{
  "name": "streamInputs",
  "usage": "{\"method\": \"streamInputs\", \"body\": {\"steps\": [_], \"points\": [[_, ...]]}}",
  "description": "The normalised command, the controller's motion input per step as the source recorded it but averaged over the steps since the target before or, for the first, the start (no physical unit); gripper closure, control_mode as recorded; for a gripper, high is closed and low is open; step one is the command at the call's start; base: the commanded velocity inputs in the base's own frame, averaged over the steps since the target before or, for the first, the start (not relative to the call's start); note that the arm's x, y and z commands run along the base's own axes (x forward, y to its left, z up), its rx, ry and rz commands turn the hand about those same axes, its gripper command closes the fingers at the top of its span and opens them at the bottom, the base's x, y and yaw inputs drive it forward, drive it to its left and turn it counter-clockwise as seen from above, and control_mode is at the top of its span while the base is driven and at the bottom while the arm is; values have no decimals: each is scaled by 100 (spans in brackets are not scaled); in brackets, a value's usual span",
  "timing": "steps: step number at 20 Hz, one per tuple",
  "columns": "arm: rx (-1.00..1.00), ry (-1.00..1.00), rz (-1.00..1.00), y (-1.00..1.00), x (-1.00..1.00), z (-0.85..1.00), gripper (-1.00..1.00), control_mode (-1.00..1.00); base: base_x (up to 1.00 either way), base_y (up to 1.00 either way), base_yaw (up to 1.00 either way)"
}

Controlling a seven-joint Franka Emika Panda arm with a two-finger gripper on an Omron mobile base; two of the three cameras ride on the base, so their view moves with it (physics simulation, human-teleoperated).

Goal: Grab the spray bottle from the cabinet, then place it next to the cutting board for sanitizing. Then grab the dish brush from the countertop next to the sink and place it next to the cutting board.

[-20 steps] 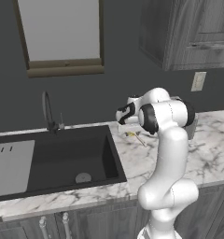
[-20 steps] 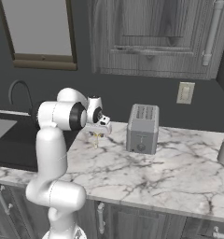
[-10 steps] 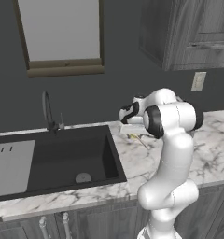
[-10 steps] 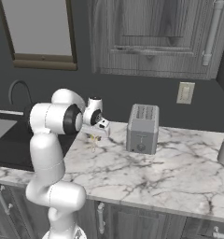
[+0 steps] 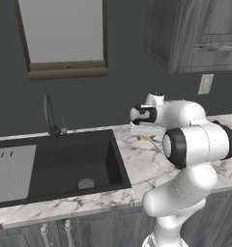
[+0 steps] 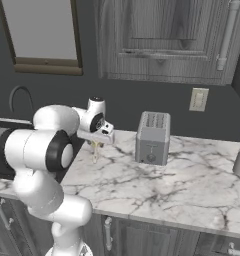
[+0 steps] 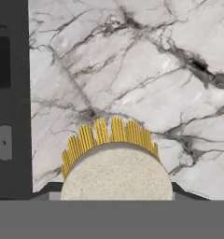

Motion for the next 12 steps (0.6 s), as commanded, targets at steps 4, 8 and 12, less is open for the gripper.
{"method": "streamInputs", "body": {"steps": [4, 8, 12], "points": [[0, 0, 1, 0, -54, 81, 100, -100, 0, 0, 0], [0, 2, 0, 0, -44, 83, 100, -100, 0, 0, 0], [0, 6, 0, 0, -47, 95, 100, -100, 0, 0, 0]]}}
